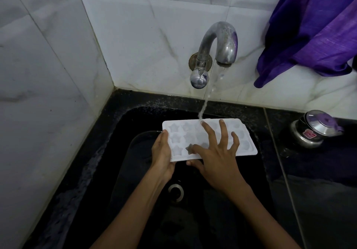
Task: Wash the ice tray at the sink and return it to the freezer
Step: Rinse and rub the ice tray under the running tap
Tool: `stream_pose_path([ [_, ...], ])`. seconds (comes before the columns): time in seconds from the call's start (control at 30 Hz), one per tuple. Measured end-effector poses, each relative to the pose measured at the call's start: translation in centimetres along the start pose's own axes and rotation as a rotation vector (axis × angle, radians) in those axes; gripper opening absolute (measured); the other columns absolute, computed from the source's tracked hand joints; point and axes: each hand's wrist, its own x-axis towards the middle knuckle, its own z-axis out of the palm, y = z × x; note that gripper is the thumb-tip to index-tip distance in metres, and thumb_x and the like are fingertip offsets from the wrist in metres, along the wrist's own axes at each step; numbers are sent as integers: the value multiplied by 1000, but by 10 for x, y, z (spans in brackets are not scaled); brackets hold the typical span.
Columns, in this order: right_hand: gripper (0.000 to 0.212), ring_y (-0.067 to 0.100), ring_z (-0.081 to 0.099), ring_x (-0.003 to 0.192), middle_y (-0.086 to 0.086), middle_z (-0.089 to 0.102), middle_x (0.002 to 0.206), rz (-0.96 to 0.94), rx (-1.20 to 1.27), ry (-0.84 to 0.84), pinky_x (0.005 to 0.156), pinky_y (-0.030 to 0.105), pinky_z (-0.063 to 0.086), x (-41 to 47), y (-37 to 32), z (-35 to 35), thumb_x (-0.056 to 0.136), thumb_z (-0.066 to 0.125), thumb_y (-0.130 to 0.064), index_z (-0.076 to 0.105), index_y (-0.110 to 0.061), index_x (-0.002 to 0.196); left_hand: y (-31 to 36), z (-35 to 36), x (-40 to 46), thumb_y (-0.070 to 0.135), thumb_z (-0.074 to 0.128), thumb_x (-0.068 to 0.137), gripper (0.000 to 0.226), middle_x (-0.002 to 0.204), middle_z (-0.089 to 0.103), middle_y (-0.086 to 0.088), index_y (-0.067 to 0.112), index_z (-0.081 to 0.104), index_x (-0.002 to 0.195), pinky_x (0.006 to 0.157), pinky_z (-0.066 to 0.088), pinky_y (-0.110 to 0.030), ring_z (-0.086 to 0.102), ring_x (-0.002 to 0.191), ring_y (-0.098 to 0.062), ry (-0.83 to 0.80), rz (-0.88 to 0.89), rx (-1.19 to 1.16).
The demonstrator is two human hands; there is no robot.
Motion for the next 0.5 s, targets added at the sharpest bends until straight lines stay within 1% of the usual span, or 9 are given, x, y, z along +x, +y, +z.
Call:
stream_pose_path([
  [0.07, 23, 42, 13, 137, 6, 30, 145, -27, 6, 6, 103, 55, 9, 1, 0, -1, 66, 65, -57, 67, -41, 81, 1, 0, 0, 33, 41, 100, 31, 105, 70, -14, 12, 61, 111, 67, 59, -36, 69, 87, -28, -7, 0, 1],
  [0.13, 24, 42, 11, 138, 5, 30, 145, -36, 13, -21, 104, 55, 6, 2, 2, -3, 64, 71, -59, 65, -41, 79, 1, -1, -1, 33, 40, 100, 34, 105, 70, -14, 11, 60, 115, 63, 59, -34, 69, 86, -27, -13, -1, 12],
  [0.2, 24, 41, 11, 138, 5, 29, 145, -18, 33, -53, 104, 54, 6, 2, 2, -5, 66, 63, -63, 65, -43, 80, 1, -2, -1, 33, 40, 100, 34, 106, 70, -14, 10, 60, 117, 64, 60, -35, 70, 87, -27, -18, -3, 11],
  [0.3, 31, 40, 10, 138, 4, 30, 147, -11, 30, -97, 103, 53, 6, 0, 3, -8, 69, 50, -67, 66, -45, 83, 2, -2, -2, 34, 40, 100, 36, 107, 70, -15, 10, 59, 118, 73, 59, -39, 69, 93, -30, -28, -4, 10],
  [0.33, 35, 39, 4, 139, 3, 28, 149, -10, 40, -127, 104, 53, 4, 1, 4, -12, 68, 46, -71, 66, -45, 82, 1, -2, -3, 34, 40, 100, 37, 107, 70, -15, 10, 59, 119, 74, 59, -39, 69, 94, -30, -32, -6, 18],
  [0.37, 40, 35, -6, 141, 0, 22, 153, 8, 67, -176, 105, 52, -1, 4, 5, -18, 66, 45, -75, 66, -45, 82, -1, -2, -4, 35, 39, 100, 37, 107, 70, -15, 10, 59, 118, 72, 59, -38, 69, 94, -30, -34, -9, 28],
  [0.43, 47, 24, -24, 139, -10, 4, 156, 113, 184, -329, 107, 50, -10, 13, 11, -31, 58, 53, -82, 68, -44, 82, -5, 0, -7, 34, 39, 100, 35, 105, 71, -14, 10, 60, 116, 64, 59, -33, 69, 90, -29, -44, -21, 29],
  [0.47, 50, 20, -26, 139, -15, 1, 155, 165, 234, -370, 108, 51, -11, 17, 14, -37, 54, 55, -84, 69, -44, 81, -6, 0, -9, 33, 40, 100, 35, 105, 70, -15, 10, 60, 116, 62, 59, -32, 69, 89, -29, -51, -29, 25],
  [0.5, 55, 17, -25, 139, -17, 2, 154, 196, 258, -360, 110, 52, -9, 22, 16, -41, 50, 53, -88, 69, -44, 80, -8, 1, -10, 32, 40, 100, 35, 107, 70, -16, 9, 60, 116, 61, 59, -32, 69, 90, -30, -60, -37, 25],
])
